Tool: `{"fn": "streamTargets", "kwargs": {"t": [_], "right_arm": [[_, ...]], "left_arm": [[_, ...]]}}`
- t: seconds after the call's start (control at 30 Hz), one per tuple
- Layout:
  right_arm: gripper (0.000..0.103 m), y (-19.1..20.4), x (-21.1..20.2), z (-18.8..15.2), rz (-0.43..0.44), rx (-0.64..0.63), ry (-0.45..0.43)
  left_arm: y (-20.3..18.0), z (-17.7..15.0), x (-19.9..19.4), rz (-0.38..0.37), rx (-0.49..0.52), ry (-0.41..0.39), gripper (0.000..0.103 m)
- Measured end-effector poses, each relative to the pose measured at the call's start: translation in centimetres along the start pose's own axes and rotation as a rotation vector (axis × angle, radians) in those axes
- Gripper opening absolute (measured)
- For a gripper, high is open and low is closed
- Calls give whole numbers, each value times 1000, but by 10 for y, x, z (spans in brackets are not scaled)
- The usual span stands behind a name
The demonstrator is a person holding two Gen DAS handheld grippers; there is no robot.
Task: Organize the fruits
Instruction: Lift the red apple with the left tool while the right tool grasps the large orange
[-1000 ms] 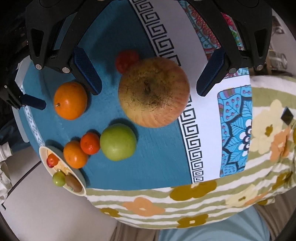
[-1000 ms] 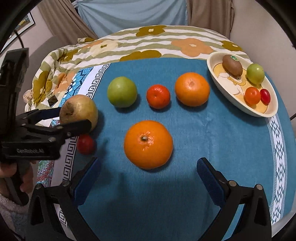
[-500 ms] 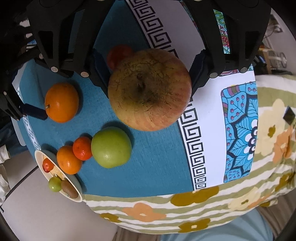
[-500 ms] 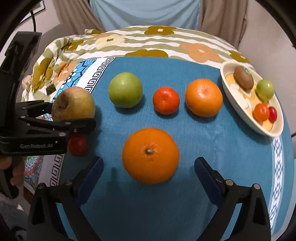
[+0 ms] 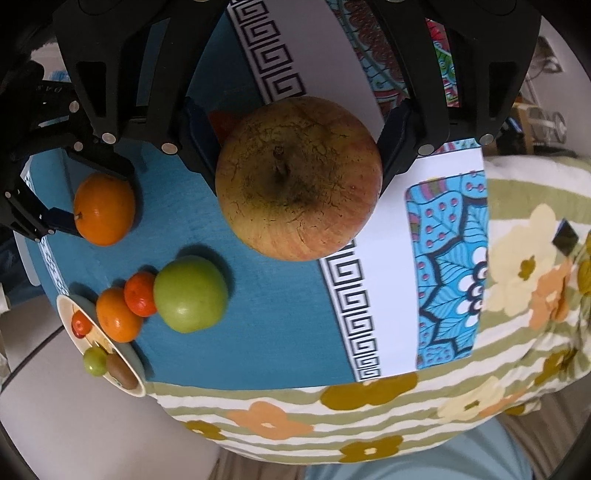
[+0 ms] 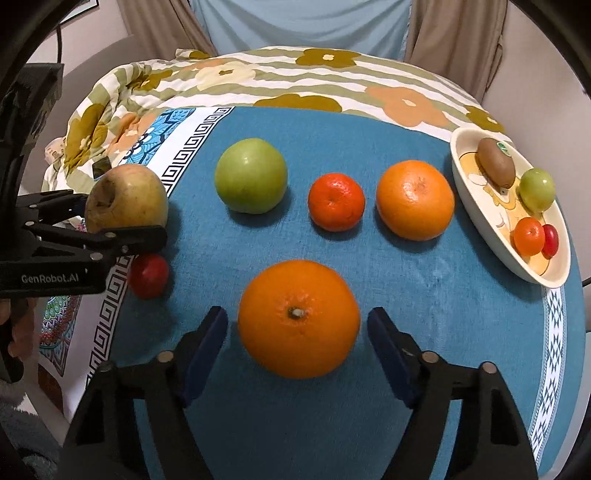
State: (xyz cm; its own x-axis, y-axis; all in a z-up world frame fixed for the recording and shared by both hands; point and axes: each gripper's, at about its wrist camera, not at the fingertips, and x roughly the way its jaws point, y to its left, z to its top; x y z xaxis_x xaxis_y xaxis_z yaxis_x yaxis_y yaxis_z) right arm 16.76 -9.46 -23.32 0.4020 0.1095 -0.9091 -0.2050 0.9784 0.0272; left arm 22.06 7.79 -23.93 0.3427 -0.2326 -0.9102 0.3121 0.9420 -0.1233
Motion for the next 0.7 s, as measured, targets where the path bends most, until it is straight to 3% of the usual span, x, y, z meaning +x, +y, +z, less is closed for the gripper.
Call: {"fn": "streamTargets", "kwargs": {"t": [0.17,0.3,0.7], "right_arm": [[71,1,2,1,5,2,2],[59,1,3,2,-12,1,6],[58,-3,-24,3,-3,40,-45]], "left_arm": [[5,-4,-3,16,-11,-2,79],[8,-8,-10,17,-20,-12,79],[6,-15,-45,9,-43,-60,79]]}}
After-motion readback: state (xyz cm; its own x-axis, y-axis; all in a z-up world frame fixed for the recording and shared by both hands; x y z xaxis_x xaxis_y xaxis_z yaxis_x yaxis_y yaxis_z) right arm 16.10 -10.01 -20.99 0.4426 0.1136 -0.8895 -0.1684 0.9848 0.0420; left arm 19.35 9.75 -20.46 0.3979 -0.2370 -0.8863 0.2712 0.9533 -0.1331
